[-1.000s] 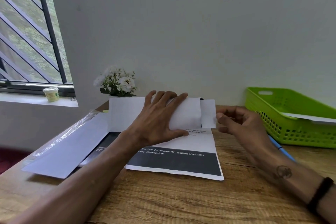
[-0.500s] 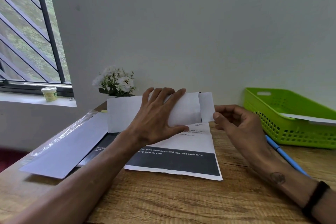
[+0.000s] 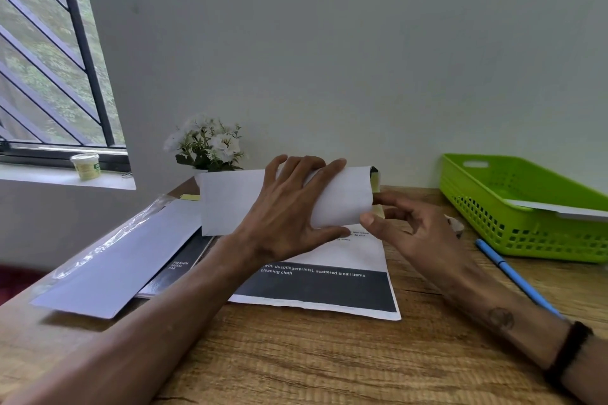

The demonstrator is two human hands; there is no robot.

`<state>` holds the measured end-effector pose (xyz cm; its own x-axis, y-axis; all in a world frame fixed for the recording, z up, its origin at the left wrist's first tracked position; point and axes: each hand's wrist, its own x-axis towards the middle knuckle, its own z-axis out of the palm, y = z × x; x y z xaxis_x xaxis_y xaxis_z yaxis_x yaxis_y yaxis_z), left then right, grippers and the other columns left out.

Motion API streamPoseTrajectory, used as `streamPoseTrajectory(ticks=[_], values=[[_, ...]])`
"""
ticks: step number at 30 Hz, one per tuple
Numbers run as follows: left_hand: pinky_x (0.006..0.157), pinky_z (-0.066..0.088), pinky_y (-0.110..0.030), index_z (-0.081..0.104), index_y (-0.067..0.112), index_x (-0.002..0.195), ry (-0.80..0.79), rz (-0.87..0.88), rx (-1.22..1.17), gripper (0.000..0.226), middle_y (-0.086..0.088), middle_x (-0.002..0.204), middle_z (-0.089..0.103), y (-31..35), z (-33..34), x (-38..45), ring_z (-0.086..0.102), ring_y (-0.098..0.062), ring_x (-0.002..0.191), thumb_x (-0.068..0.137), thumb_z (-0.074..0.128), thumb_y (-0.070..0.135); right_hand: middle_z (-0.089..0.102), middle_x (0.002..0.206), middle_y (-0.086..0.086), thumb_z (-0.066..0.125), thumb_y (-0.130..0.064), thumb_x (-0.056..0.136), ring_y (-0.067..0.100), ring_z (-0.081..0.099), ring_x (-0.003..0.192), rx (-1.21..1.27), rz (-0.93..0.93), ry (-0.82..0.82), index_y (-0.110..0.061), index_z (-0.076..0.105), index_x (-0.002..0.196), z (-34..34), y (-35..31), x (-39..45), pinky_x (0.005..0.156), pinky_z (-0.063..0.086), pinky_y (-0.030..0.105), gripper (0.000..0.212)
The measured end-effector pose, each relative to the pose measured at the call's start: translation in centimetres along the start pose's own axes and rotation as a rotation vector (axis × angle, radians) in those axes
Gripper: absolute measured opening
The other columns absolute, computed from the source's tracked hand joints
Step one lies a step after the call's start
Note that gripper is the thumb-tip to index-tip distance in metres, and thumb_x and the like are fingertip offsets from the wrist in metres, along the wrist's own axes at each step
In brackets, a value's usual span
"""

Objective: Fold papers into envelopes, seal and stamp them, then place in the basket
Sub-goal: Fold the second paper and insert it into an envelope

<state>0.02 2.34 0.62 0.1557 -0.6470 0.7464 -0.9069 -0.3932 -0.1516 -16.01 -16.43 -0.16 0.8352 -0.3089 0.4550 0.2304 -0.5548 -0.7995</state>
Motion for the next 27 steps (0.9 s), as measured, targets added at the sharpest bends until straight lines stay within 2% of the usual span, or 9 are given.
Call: streamPoseTrajectory(ticks=[4, 9, 14, 20, 24, 27], values=[[0.117, 0.032, -0.050, 0.044, 0.018, 0.156, 0.028, 0.027, -0.008, 0.095, -0.006, 0.136, 0.053, 0.8, 0.0, 0.2, 0.048, -0.024, 0.125, 0.084, 0.065, 0.076, 0.068, 0.131, -0.013, 0.076, -0.063, 0.082, 0.002, 0.063, 0.122, 0.027, -0.033, -0.078, -0.038, 0.071, 0.125, 0.2, -0.2, -0.1, 0.094, 0.055, 0.030, 0.050], [0.117, 0.031, -0.050, 0.045, 0.018, 0.155, 0.022, 0.054, -0.029, 0.090, -0.006, 0.134, 0.054, 1.4, 0.0, 0.4, 0.050, -0.025, 0.125, 0.088, 0.054, 0.076, 0.073, 0.125, -0.012, 0.075, -0.063, 0.084, 0.004, 0.065, 0.119, 0.019, -0.027, -0.121, -0.038, 0.073, 0.122, 0.4, -0.6, -0.4, 0.097, 0.057, 0.038, 0.046], [0.115, 0.033, -0.050, 0.047, 0.017, 0.154, 0.039, 0.071, -0.035, 0.088, -0.006, 0.133, 0.055, 1.5, 0.1, 0.4, 0.050, -0.025, 0.124, 0.089, 0.057, 0.074, 0.078, 0.113, -0.014, 0.074, -0.045, 0.089, 0.004, 0.071, 0.109, 0.073, 0.006, -0.122, -0.029, 0.076, 0.117, 0.6, -1.0, -0.5, 0.095, 0.056, 0.038, 0.032], [0.115, 0.034, -0.050, 0.037, 0.018, 0.160, 0.017, 0.085, -0.030, 0.103, -0.008, 0.140, 0.050, 1.8, 0.1, 0.7, 0.047, -0.025, 0.128, 0.082, 0.062, 0.081, 0.082, 0.102, 0.004, 0.075, -0.018, 0.092, 0.024, 0.079, 0.095, 0.306, 0.123, -0.001, -0.010, 0.079, 0.110, 0.5, -0.5, -0.3, 0.087, 0.063, 0.036, 0.020], [0.109, 0.040, -0.040, 0.025, 0.026, 0.164, -0.100, -0.044, -0.085, 0.117, -0.003, 0.144, 0.049, 1.9, -1.3, 2.4, 0.049, -0.020, 0.126, 0.073, 0.058, 0.091, 0.078, 0.108, 0.019, 0.074, -0.010, 0.090, 0.032, 0.078, 0.096, 0.593, 0.271, 0.129, 0.004, 0.074, 0.108, -0.3, 0.5, 1.0, 0.088, 0.063, 0.041, 0.022], [0.098, 0.051, -0.035, 0.040, 0.031, 0.157, -0.217, -0.250, -0.254, 0.089, 0.005, 0.126, 0.063, 2.1, -1.9, 4.6, 0.059, -0.011, 0.106, 0.085, 0.060, 0.079, 0.077, 0.111, 0.020, 0.073, -0.003, 0.090, 0.030, 0.077, 0.098, 0.773, 0.336, 0.220, 0.006, 0.068, 0.113, -1.0, 1.2, 1.7, 0.079, 0.066, 0.037, 0.025]])
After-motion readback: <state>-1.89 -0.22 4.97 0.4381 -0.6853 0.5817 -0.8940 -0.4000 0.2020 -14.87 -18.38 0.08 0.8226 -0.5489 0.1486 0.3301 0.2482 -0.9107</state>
